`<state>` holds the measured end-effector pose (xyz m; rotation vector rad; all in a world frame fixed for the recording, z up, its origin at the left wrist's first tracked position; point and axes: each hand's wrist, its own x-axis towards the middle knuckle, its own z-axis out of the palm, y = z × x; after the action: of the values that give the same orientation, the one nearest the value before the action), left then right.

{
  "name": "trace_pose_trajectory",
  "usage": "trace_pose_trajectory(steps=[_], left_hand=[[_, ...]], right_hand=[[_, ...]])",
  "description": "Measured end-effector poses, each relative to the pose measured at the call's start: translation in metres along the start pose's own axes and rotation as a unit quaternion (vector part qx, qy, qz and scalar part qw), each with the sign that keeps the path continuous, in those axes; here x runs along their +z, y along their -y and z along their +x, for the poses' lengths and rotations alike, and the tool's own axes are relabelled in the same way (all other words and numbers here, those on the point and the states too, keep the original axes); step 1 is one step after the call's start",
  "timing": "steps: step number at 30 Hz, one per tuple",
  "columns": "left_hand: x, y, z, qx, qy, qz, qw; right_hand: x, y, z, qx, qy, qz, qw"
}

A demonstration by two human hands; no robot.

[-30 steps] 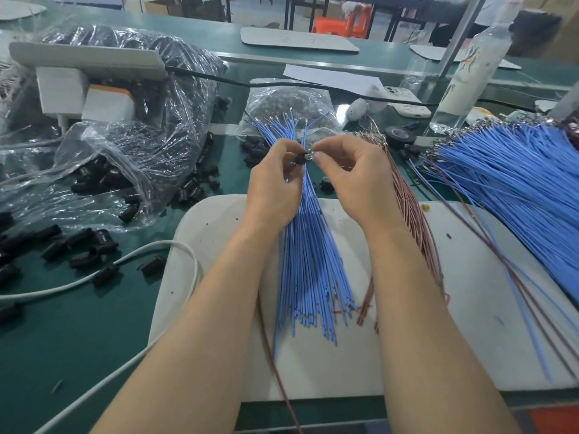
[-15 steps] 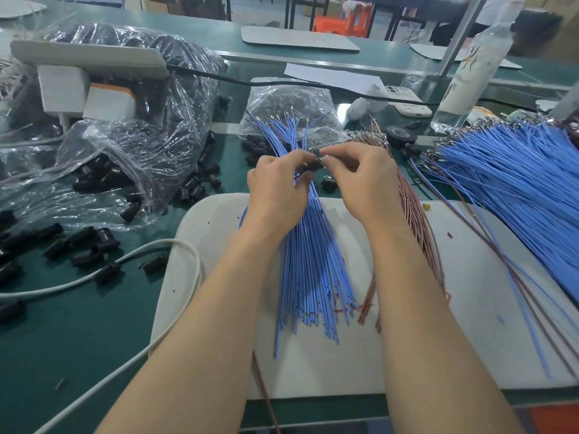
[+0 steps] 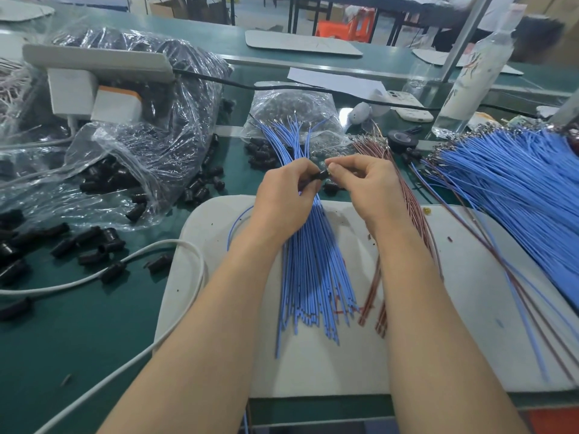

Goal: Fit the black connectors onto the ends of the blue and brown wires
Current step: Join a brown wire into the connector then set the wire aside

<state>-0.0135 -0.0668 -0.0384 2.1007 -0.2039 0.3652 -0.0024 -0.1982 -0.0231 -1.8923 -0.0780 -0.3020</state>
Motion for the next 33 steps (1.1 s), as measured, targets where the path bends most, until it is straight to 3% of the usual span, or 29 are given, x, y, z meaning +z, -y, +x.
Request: trace_pose_trajectory(steps=[6,11,15,20,26,33], left_hand=[[0.000,0.001,0.001,0.000,-0.004,-0.021,1.000],[0.002,0.001,0.003,-0.018,0.019,-0.011,1.000],[-0.001,0.004,0.005,-0.016,0.010,-0.009,1.000],[-0.004,0.006,0.005,-0.017,-0.036,-0.036,0.999],[-0.007,-0.001,0.005,0.016,-0.090,-0.122,0.988],[-0.007,-0.002,0.002,0.030,-0.077,-0.186,0.979]], right_hand=[[0.007,-0.004,-0.001,0.033,-0.001,0.082,0.996],[0.009,-0.003,-0.002,0.019,0.003,0.054,0.998],[0.008,0.003,-0.002,-0.064,-0.062,-0.008,0.996],[-0.001,0.001,0.000,-0.029,-0.139,0.054,0.988],[0.007,0.006,-0.003,-0.009,-0.089,0.046,0.995],[0.012,0.014,-0.007,-0.049,-0.041,-0.002,0.998]])
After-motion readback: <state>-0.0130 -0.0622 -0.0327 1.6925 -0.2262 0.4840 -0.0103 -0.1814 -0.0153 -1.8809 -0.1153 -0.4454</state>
